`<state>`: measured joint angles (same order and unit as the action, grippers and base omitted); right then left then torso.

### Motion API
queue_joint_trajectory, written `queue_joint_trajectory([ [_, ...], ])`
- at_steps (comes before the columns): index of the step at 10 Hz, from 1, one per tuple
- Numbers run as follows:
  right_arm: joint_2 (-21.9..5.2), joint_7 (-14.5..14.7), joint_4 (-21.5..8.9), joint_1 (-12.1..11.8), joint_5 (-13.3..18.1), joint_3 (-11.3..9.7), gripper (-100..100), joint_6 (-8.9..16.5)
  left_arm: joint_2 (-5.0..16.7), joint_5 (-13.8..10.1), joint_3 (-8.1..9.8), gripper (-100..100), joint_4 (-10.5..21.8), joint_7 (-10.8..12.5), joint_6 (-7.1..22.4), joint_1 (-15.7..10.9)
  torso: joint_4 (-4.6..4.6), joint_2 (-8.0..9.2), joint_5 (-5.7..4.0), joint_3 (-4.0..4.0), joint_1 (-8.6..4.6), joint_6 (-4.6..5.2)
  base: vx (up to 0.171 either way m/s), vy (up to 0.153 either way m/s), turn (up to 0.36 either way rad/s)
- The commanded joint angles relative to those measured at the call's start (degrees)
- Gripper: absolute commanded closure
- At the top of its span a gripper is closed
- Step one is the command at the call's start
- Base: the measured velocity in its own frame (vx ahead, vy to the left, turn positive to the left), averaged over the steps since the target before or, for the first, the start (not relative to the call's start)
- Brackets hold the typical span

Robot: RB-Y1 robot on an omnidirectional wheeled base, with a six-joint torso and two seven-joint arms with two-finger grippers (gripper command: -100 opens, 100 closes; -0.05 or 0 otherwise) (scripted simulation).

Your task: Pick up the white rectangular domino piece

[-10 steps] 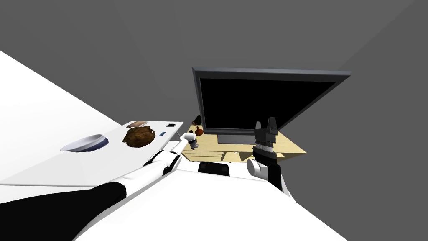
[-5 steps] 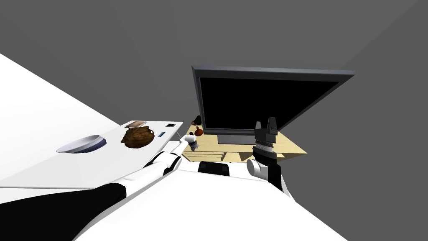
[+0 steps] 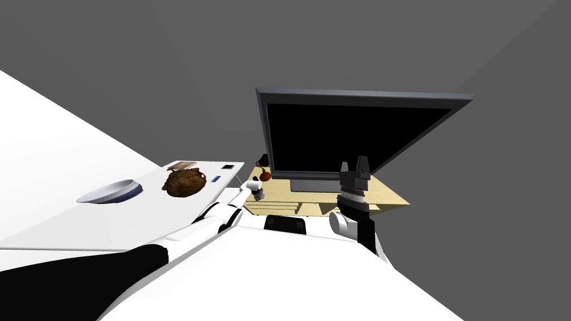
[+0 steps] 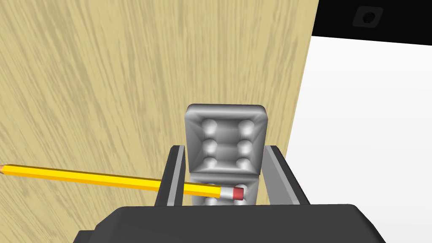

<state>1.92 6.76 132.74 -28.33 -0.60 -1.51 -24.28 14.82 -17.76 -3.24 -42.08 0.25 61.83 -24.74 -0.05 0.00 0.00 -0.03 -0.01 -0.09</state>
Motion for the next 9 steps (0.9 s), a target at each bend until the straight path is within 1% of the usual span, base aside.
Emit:
queue_joint_trajectory([
  [1,0.0,0.0,0.0,0.0,0.0,0.0,0,0.0,0.0,0.0,0.0,100,0.0,0.0,0.0,0.0,0.0,0.0,0.0,0.0,0.0,0.0,0.0,0.0,0.0],
  [2,0.0,0.0,0.0,0.0,0.0,0.0,0,0.0,0.0,0.0,0.0,100,0.0,0.0,0.0,0.0,0.0,-0.02,0.0,-0.01,0.01,0.0,0.0,0.0,0.0],
  [3,0.0,0.0,0.0,0.0,0.0,0.0,0,0.0,0.0,0.0,-0.01,0,0.0,0.0,0.0,0.0,0.0,-0.02,0.0,-0.01,0.01,0.0,0.0,0.0,0.0],
  [4,0.0,0.0,0.0,0.0,0.0,0.0,0,0.0,0.6,-0.4,-0.08,100,-1.1,0.0,1.9,-0.7,0.0,-0.02,0.0,-0.01,0.01,-0.01,0.011,0.003,-0.012],
  [7,0.0,0.0,0.0,0.0,0.0,0.0,0,0.0,1.4,-1.0,-0.18,100,-2.6,0.2,4.3,-1.5,0.02,-0.03,-0.02,0.0,0.01,0.01,-0.002,0.0,0.003],
  [8,0.0,0.0,0.0,0.0,0.0,0.0,0,0.0,1.2,-0.9,-0.13,100,-2.0,0.0,3.5,-1.3,0.03,-0.02,-0.02,0.01,0.0,0.01,0.0,0.0,0.0],
  [9,0.0,0.0,0.0,0.0,0.0,0.0,0,0.0,1.3,-0.9,-0.13,0,-2.2,0.0,3.7,-1.4,0.01,-0.02,-0.01,0.0,0.0,0.0,0.0,0.0,0.0],
])
